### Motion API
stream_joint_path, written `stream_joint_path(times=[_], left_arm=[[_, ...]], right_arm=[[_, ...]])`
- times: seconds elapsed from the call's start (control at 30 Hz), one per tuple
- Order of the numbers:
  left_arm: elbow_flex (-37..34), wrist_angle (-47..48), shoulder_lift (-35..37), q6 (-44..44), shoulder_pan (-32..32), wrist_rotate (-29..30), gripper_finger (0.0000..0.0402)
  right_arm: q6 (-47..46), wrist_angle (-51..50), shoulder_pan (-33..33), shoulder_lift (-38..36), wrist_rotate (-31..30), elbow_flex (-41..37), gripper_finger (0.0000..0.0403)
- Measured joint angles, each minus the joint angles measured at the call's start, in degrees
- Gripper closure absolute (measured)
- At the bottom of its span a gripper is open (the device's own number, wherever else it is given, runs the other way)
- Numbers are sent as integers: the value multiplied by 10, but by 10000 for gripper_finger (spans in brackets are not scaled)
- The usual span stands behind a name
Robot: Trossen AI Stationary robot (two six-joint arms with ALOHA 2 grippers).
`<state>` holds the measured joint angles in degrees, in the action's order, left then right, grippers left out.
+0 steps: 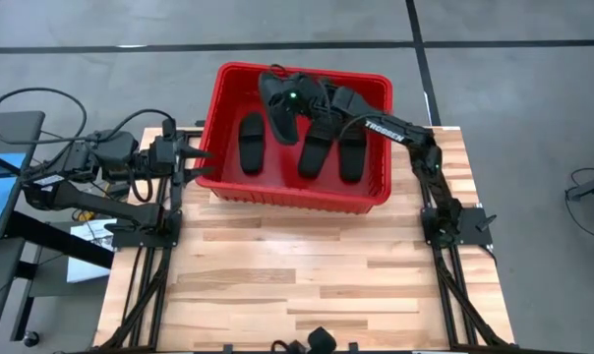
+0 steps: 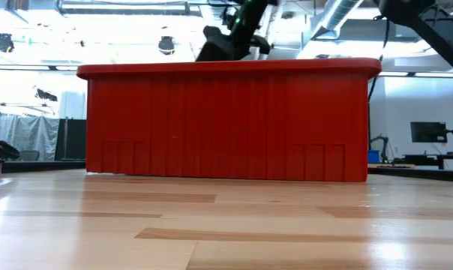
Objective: Pick and place slides into bin
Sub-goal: Put the black slide into the red bin
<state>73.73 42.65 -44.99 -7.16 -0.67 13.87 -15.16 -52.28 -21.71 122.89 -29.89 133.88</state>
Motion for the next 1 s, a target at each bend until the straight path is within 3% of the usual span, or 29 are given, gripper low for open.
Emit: stream_joint_path(times=[0.57,1.0], left_arm=[[0,0,0,-9,0,20,269],[0,0,0,-7,0,20,269]], right_arm=[[41,-18,-13,93,11,0,403],[37,-43,-29,97,28,-4,403]])
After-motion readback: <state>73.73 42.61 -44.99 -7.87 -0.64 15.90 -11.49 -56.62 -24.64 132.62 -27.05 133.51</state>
